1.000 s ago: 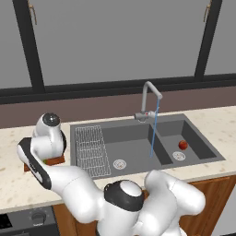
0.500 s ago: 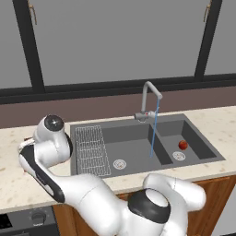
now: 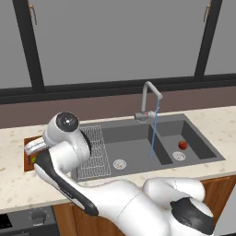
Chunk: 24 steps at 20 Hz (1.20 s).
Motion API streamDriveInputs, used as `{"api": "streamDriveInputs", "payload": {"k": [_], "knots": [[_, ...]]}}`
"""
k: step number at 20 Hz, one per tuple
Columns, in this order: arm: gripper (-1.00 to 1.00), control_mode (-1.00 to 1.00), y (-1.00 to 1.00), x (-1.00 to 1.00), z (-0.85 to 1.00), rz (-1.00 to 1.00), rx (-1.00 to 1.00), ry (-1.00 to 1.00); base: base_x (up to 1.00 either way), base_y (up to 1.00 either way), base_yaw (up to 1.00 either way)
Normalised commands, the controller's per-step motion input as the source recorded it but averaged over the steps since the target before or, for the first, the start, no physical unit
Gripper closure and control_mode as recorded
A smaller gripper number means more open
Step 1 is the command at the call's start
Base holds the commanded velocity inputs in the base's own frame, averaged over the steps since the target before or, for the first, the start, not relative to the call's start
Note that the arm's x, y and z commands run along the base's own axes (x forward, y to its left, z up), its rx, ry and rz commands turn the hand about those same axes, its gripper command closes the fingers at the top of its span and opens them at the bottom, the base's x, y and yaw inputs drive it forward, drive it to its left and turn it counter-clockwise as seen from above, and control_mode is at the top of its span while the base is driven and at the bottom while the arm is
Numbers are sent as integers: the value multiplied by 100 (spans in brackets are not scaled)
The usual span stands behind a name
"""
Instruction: Pick the apple, pear from the sink and place them on the cutting board to airdry. Then turn off the sink faucet.
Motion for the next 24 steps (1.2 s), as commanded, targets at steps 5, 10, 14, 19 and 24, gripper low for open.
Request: {"api": "streamDriveInputs", "payload": {"k": [5, 10, 14, 19, 24], "knots": [[-100, -100, -61, -67, 49, -12, 0, 0, 0, 0, 0], [-100, -100, -66, -62, 52, -15, 0, 0, 0, 0, 0], [-100, -100, -72, -55, 54, -16, 0, 0, 0, 0, 0], [-100, -100, -76, -51, 45, -10, 1, 0, 0, 0, 0], [-100, -100, -87, -46, 30, -2, 0, 0, 0, 0, 0]]}}
